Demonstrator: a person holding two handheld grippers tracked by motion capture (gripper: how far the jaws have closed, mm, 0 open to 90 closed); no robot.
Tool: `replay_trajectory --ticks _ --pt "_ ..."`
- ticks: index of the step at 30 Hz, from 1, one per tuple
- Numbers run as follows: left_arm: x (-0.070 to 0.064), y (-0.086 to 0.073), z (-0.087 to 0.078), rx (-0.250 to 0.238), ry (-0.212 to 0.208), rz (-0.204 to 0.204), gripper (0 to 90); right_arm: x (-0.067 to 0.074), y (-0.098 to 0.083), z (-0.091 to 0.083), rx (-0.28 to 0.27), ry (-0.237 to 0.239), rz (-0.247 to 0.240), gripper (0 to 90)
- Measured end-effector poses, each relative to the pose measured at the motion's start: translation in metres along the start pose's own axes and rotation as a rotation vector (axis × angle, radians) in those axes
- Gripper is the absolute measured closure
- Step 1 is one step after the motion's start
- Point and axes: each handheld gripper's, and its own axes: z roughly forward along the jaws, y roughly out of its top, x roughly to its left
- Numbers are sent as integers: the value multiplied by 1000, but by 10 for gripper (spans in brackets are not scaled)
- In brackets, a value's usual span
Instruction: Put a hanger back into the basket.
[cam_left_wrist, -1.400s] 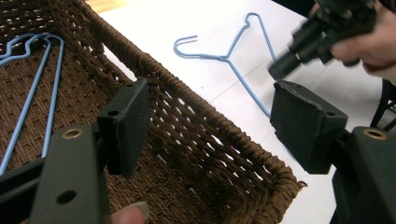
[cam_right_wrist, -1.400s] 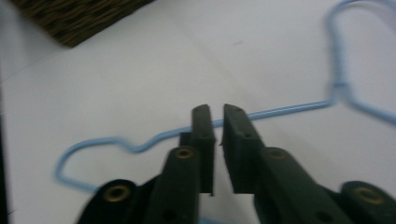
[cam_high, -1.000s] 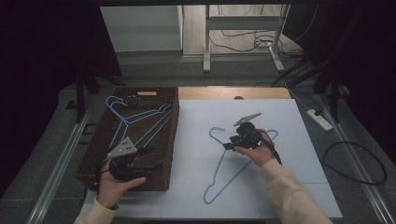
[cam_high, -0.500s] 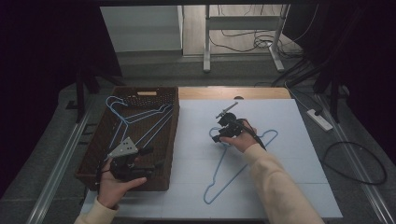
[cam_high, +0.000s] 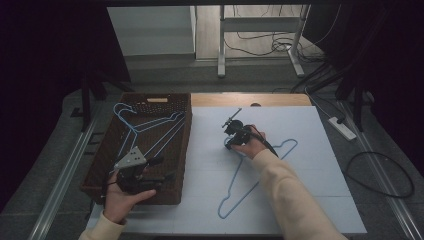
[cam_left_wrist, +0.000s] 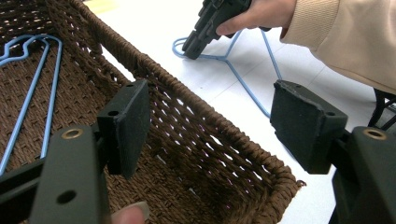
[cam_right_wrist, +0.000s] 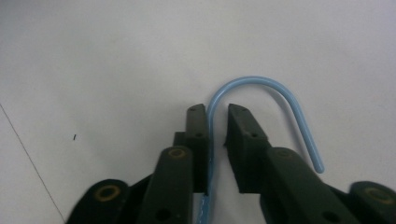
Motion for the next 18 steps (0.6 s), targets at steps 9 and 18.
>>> replay_trajectory --ticks 9,18 --pt "-3 1 1 3 -4 9 295 6 2 -1 11 -26 -31 881" --pt "-9 5 7 8 -19 20 295 8 -5 -27 -114 -41 -4 881"
